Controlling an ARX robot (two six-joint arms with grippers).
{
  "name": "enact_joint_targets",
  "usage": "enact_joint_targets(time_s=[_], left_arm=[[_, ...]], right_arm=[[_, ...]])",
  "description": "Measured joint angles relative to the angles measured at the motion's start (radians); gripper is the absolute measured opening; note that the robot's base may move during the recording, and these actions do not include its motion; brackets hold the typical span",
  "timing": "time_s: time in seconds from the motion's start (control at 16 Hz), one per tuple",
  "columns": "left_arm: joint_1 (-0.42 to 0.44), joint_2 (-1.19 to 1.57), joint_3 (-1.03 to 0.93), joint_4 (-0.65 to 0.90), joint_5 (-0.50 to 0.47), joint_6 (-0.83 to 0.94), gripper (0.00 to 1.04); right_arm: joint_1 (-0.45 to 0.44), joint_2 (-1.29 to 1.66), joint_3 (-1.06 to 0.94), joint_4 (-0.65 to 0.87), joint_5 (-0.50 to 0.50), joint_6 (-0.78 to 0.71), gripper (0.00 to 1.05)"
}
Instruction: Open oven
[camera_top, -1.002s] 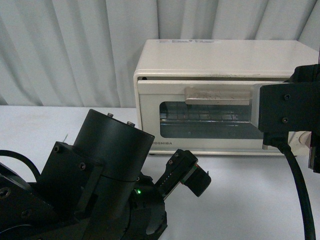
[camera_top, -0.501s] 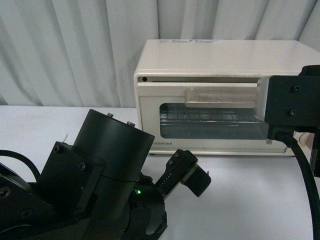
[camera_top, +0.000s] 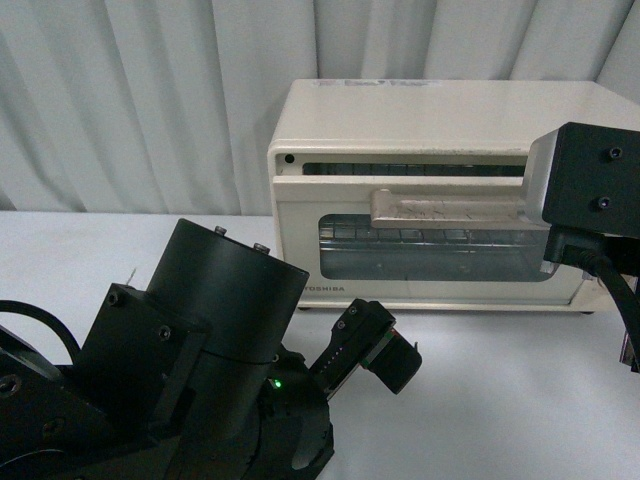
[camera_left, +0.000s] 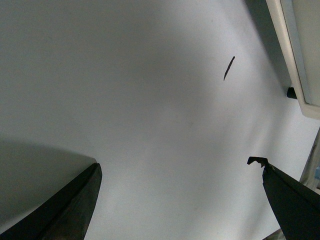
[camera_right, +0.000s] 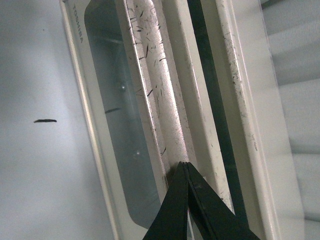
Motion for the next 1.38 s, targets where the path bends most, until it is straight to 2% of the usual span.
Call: enact_joint_targets(time_s=[0.19, 0.44, 0.81, 1.13, 1.19, 1.38], left_arm=[[0.0, 0.0, 0.0, 0.0, 0.0, 0.0, 0.98], [0.0, 0.0, 0.0, 0.0, -0.001, 0.0, 0.98], [0.0, 0.0, 0.0, 0.0, 0.0, 0.0, 0.98], [0.0, 0.0, 0.0, 0.0, 0.0, 0.0, 0.98], [0.0, 0.0, 0.0, 0.0, 0.0, 0.0, 0.98], [0.0, 0.0, 0.0, -0.001, -0.001, 0.0, 0.98]], right_arm=[[0.0, -0.024, -0.021, -0.046, -0.017, 0.082, 0.02], [0.02, -0.103, -0.049, -0.238, -0.051, 0.179, 0.02], [0.034, -0.279, -0.027, -0.414, -0.078, 0.229, 0.02], [0.04, -0.404, -0.013, -0.414, -0.092, 0.252, 0.02], [0.041, -0.438, -0.013, -0.409, -0.088, 0.261, 0.04], [0.041, -0.478, -0.002, -0.41, -0.088, 0.285, 0.34]])
